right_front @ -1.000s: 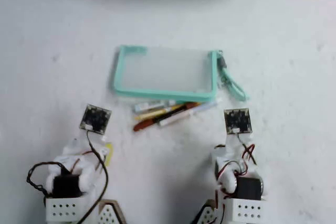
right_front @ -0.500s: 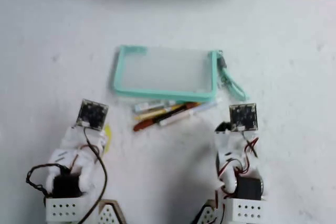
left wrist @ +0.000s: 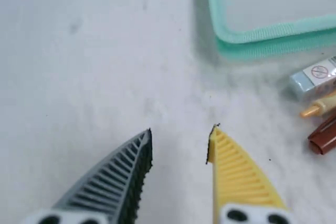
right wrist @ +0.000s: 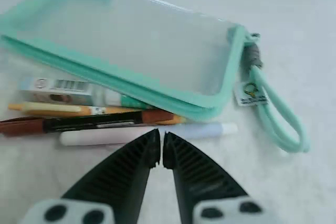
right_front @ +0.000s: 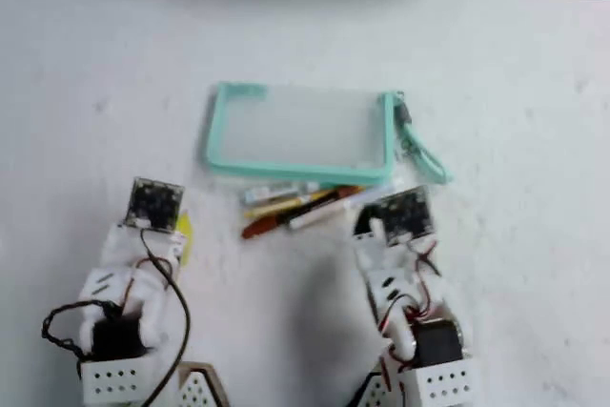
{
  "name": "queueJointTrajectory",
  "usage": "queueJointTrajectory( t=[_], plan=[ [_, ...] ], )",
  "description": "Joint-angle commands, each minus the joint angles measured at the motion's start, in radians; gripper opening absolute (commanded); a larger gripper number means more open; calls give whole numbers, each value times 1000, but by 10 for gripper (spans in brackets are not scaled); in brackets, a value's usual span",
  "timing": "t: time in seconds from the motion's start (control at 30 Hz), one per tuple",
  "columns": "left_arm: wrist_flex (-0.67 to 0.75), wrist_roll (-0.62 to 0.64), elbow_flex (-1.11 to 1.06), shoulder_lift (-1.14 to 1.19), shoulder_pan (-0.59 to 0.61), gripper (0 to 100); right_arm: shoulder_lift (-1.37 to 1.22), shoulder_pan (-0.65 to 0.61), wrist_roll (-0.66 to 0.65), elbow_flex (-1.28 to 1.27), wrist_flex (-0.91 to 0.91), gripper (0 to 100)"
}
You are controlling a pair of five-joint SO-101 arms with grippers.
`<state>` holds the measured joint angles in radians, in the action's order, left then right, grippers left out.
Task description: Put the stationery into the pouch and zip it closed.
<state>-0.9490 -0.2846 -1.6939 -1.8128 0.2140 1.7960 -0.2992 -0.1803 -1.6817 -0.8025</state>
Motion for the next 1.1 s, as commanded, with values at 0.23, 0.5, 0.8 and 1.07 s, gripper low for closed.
queueJointTrajectory(
  t=[0.23,0.5,0.8,1.07],
  plan=[
    [124,-2,3,-10,19,196,4,-154,-8,-9,318,18],
    [218,0,12,-10,18,196,-4,-59,-3,-9,374,18],
    [129,-2,121,-10,-12,196,4,44,-9,-9,285,18],
    [267,-110,2,-12,-130,196,4,194,-14,-9,268,18]
  ],
)
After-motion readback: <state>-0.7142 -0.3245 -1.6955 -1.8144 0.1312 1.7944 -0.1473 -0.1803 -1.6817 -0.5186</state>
